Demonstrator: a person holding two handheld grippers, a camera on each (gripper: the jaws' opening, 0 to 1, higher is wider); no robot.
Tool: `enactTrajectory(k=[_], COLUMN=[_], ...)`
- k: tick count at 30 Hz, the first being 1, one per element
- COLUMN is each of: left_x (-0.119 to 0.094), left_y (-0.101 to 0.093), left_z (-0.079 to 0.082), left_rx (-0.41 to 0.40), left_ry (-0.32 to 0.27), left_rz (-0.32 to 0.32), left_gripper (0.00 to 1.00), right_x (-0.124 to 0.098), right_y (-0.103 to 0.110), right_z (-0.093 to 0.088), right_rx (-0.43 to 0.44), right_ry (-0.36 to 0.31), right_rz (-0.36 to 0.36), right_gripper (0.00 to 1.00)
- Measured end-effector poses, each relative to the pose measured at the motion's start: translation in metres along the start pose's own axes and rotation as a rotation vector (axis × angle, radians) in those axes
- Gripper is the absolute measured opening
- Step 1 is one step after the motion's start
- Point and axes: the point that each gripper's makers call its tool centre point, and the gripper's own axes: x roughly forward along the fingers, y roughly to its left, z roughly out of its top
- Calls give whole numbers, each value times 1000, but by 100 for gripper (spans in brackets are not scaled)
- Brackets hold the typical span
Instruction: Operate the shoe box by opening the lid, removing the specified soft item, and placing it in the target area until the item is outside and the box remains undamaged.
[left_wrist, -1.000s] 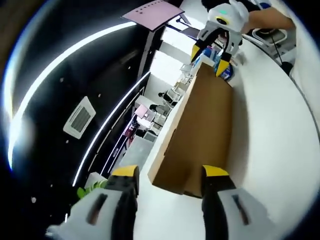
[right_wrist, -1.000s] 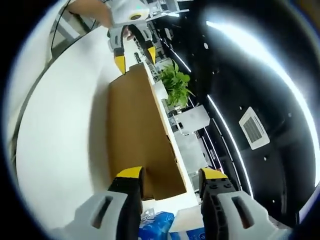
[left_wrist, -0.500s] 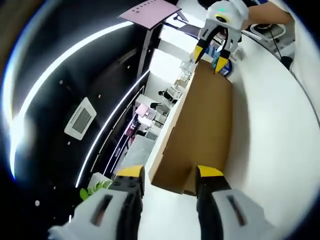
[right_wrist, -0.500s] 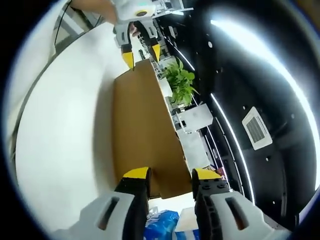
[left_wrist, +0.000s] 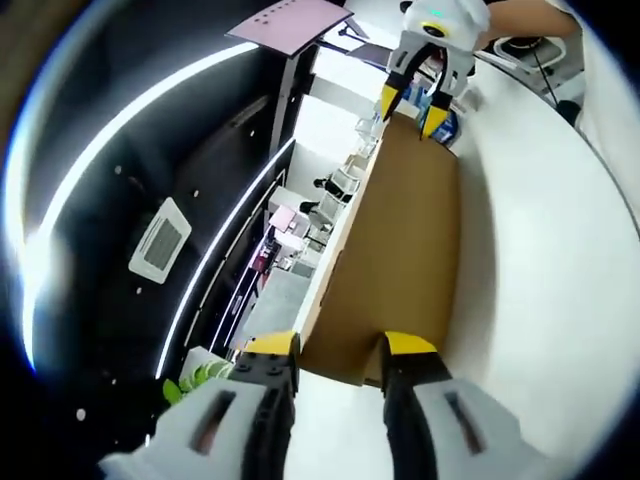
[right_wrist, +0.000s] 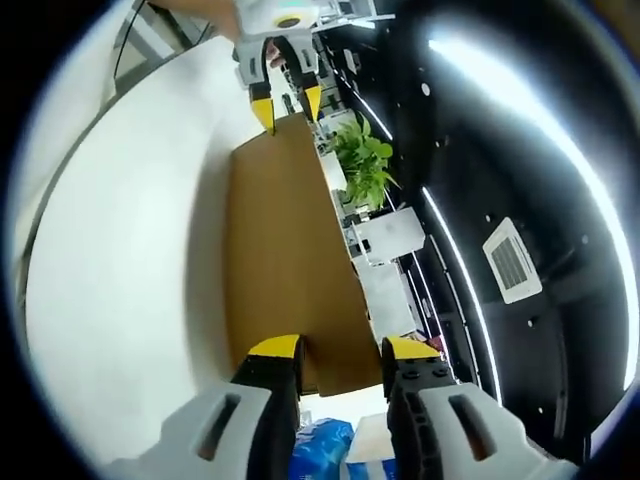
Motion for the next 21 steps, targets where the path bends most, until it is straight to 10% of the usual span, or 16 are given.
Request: enactTrajectory(k=[21], left_x=[1], left_y=[-7], left_z=[-3], left_rx=[-14], left_ry=[2], left_rz=[-17], left_gripper=[32], right_x=[-1], right_y=[7], right_z=[-3], right_rx=[34], right_ry=[3], right_rz=[28], right_gripper=[30])
